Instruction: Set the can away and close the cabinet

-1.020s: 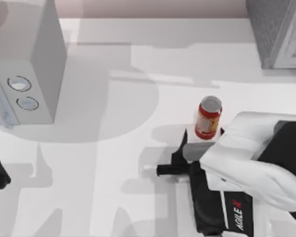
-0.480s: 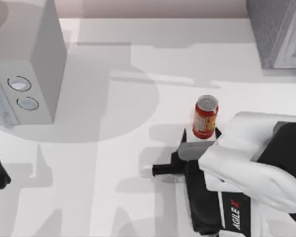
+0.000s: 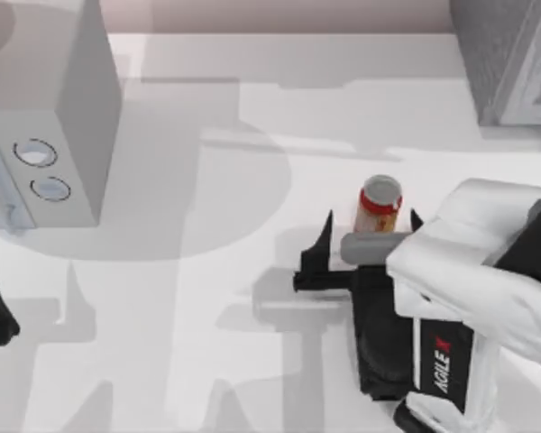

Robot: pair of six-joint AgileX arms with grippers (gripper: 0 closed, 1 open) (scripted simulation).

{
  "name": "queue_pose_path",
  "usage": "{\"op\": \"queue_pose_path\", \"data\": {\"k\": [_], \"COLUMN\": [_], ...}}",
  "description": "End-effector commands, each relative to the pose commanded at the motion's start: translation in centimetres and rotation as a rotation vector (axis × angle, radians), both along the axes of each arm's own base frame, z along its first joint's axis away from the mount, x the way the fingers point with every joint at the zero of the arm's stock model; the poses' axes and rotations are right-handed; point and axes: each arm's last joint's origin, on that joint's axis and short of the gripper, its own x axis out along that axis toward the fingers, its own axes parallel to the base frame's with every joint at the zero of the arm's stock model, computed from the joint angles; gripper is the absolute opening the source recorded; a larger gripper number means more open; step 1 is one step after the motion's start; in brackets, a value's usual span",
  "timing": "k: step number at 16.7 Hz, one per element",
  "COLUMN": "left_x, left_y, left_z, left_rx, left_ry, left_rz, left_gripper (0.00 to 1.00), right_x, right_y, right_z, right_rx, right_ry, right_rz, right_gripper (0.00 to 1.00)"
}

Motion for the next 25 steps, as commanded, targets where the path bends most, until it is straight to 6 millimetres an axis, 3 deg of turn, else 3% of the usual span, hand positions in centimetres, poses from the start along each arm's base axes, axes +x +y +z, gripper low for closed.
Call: {"op": "queue_pose_path", "data": {"k": [8, 15, 25], "left_x": [0.0, 0.0, 0.0], "left_y": [0.0, 0.0, 0.0], "left_z": [0.0, 0.0, 0.0], "left_rx": [0.0, 0.0, 0.0], "left_ry": [0.0, 0.0, 0.0], "left_rz": [0.0, 0.0, 0.0], "left_gripper": [1.0, 1.0, 1.0], "right_x": [1.8, 2.0, 2.0], "right_y": [-0.7, -0.8, -0.8], "right_z": [0.4, 0.4, 0.4], "right_rx": [0.0, 0.0, 0.0], "right_ry": [0.0, 0.001, 0.001], "right_rz": [0.001, 0.001, 0.001], "right_gripper": [1.0, 1.0, 0.25]}}
